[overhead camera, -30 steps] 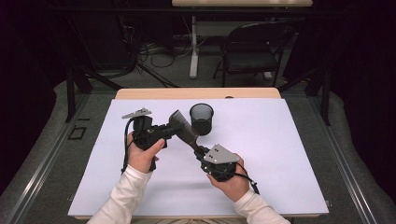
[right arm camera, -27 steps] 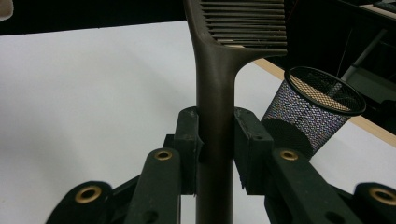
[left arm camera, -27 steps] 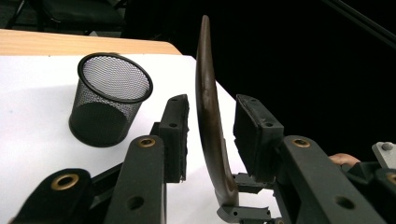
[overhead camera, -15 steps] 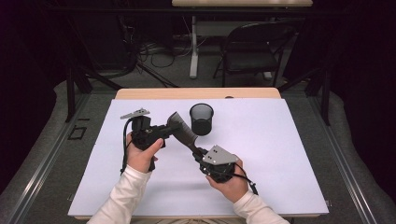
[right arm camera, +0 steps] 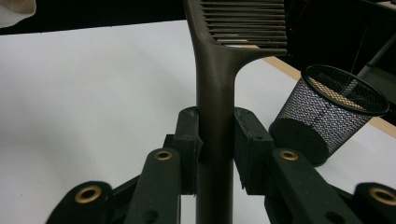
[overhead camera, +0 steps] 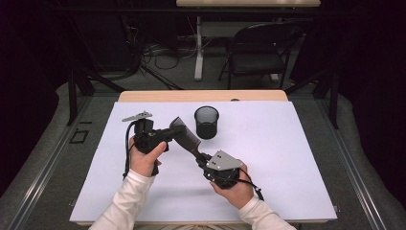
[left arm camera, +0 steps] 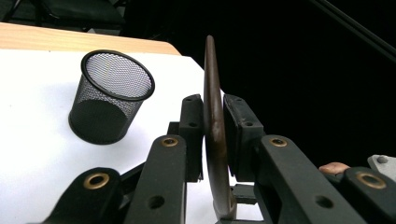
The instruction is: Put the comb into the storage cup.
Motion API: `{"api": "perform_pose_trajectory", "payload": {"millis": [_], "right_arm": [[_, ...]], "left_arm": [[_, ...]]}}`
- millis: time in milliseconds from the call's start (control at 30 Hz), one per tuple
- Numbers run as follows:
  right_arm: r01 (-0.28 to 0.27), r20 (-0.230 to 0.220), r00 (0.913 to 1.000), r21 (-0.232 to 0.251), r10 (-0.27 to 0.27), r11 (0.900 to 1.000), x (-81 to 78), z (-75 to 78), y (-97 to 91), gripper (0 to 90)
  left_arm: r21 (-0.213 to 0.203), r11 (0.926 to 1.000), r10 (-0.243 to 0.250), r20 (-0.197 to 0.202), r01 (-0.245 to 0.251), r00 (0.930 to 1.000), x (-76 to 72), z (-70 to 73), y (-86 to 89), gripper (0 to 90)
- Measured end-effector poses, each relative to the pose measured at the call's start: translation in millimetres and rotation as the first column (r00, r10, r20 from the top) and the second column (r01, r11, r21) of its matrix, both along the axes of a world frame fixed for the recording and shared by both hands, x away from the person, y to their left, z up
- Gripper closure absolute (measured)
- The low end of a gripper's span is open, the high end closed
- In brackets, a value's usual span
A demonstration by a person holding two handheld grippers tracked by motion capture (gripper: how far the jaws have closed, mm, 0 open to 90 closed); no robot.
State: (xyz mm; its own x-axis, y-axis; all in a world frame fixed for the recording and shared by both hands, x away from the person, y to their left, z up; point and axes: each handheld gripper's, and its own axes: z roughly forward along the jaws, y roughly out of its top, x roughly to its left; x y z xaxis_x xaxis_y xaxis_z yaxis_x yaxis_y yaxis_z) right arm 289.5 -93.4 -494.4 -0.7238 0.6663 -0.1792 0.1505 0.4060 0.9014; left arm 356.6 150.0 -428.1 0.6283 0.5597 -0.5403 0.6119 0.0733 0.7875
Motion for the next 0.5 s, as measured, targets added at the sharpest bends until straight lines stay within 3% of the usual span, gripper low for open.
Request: {"api": "perform_pose_trajectory", "payload": {"millis": [500], "right_arm": [[-0.004,-0.007,1.0000,0.001,0.004,1.0000,0.7,-2.3,0.6,72.8]], "left_arm": [[-0.029,0.9994,-0.019,-0.028,0.018,0.9994,1.8,-2.2,1.4,83.7]]}}
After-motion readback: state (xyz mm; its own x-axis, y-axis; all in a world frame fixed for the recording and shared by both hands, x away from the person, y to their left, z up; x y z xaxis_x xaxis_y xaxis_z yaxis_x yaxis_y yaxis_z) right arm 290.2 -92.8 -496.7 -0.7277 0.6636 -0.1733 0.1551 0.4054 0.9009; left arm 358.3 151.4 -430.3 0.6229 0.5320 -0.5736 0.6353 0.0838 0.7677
